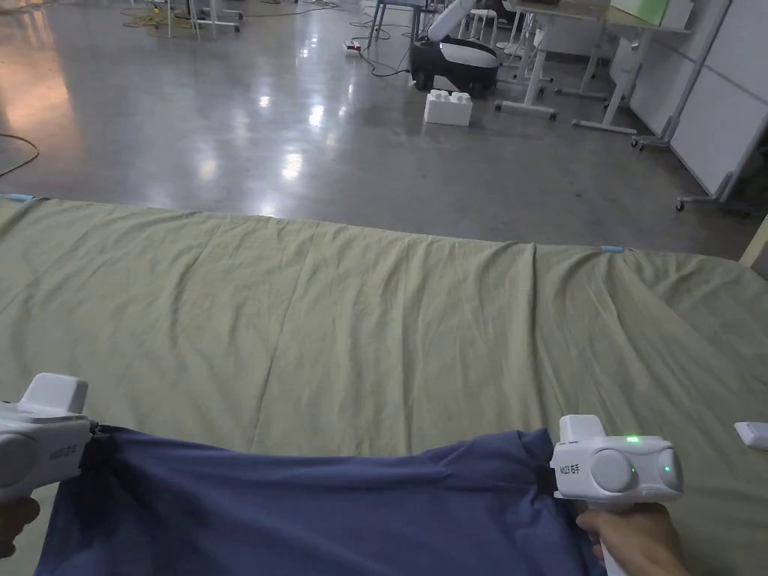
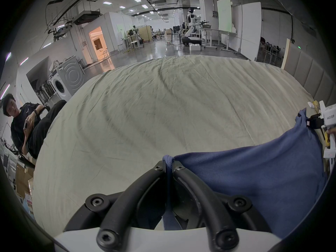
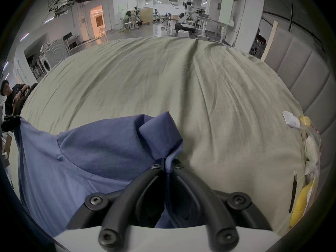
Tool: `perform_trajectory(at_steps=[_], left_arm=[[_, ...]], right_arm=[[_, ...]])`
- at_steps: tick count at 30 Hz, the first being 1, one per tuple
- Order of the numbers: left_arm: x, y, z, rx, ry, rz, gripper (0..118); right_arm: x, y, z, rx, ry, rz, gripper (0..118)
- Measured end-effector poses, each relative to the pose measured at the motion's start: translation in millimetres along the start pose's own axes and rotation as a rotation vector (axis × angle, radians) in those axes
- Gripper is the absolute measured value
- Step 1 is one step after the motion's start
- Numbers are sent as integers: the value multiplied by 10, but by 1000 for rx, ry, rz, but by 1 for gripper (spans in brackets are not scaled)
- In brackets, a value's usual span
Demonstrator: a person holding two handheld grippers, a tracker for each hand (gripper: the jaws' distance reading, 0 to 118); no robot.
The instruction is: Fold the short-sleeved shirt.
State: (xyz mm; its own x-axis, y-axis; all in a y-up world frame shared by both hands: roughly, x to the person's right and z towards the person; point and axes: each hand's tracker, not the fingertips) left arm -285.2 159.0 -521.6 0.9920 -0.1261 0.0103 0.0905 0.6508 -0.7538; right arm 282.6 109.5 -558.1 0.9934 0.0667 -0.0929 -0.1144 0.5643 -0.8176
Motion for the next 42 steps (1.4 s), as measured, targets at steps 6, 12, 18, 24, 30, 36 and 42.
perform_trajectory(at_steps=[6, 12, 18, 24, 30, 36, 42], left_arm=[[-37, 57, 251, 58, -5, 46, 5], [-27, 277, 800, 179, -28, 78, 5], [-87, 584, 1491, 305, -38, 98, 5], [-243, 914, 2126, 393, -47, 128, 5], [-387, 1297, 2598, 470, -33, 131, 5], [-477, 1770, 2973, 540, -13, 119, 5], [-556, 2196, 3240, 601, 7, 108, 5]], right_arm=[[43, 1, 477, 166, -34, -2, 3], [141, 132, 1311, 335, -47, -39, 3], [202, 300, 2207, 504, -91, -25, 3], [246, 576, 3036, 652, -112, 6, 3], [234, 916, 3634, 744, -155, 33, 3], [237, 1314, 4023, 814, -187, 28, 3], [214, 1695, 4358, 879, -225, 43, 3]])
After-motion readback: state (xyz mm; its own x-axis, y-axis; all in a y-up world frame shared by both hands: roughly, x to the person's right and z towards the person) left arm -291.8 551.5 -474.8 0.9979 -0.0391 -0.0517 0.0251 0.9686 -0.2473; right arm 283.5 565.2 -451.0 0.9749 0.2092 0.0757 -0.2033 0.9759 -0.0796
